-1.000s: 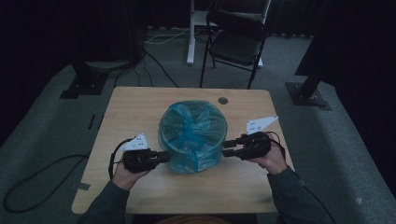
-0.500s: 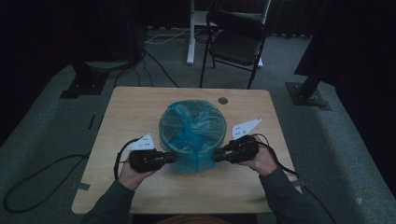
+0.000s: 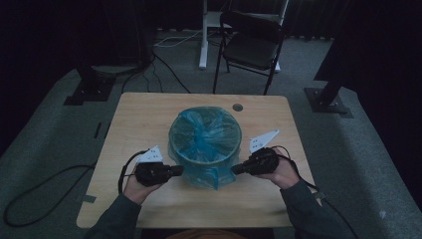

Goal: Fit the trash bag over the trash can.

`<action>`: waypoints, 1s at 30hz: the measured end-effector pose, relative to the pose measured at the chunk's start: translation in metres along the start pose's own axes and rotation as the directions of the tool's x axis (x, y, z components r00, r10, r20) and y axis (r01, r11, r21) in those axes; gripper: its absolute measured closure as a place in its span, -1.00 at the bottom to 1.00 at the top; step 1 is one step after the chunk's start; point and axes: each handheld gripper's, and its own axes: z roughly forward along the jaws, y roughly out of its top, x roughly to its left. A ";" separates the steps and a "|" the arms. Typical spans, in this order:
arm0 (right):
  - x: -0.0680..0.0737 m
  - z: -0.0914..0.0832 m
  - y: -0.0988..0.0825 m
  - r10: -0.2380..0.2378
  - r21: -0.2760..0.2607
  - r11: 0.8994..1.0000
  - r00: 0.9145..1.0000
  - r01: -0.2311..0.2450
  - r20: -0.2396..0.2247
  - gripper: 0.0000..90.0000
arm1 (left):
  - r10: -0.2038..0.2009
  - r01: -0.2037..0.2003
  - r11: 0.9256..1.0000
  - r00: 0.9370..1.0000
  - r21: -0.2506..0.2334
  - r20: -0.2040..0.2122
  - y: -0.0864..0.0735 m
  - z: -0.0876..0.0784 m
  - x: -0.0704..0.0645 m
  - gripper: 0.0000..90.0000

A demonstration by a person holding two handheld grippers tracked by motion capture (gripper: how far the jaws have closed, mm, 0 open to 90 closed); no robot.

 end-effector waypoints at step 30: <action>-0.034 -0.058 0.030 0.143 -0.275 0.959 0.961 -0.075 0.236 0.39 | -0.114 0.078 0.967 0.984 -0.241 -0.139 0.055 -0.050 0.033 0.40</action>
